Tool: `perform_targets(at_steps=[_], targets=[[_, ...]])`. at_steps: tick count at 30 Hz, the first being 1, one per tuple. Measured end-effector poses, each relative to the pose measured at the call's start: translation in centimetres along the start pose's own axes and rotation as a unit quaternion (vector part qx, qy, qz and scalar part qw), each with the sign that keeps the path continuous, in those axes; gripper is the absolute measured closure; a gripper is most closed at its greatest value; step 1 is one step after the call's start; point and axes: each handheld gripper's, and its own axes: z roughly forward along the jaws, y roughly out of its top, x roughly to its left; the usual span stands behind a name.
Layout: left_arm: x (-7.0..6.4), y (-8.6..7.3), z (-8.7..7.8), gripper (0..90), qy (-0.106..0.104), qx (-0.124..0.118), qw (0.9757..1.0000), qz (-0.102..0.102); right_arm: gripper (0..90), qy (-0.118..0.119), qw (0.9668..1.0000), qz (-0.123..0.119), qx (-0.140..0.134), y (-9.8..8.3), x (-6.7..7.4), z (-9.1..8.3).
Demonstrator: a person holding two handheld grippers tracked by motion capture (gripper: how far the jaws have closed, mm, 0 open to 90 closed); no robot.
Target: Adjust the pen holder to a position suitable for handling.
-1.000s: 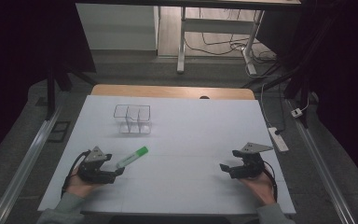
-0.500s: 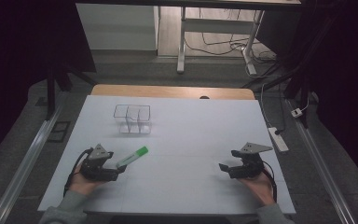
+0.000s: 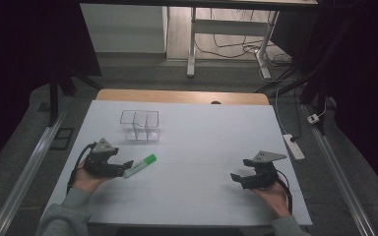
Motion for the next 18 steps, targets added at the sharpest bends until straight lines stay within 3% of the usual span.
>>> perform_targets(at_steps=[9,18], targets=[[0.6,1.5,-0.3,24.3,0.008,0.005,0.9999,0.014,19.1,0.002,1.0000,0.002,0.000,-0.1,0.0,-0.1],[2.5,2.1,-0.1,24.4,0.019,0.008,0.9998,0.000,19.2,-0.001,1.0000,0.001,0.003,-0.1,0.0,-0.1]])
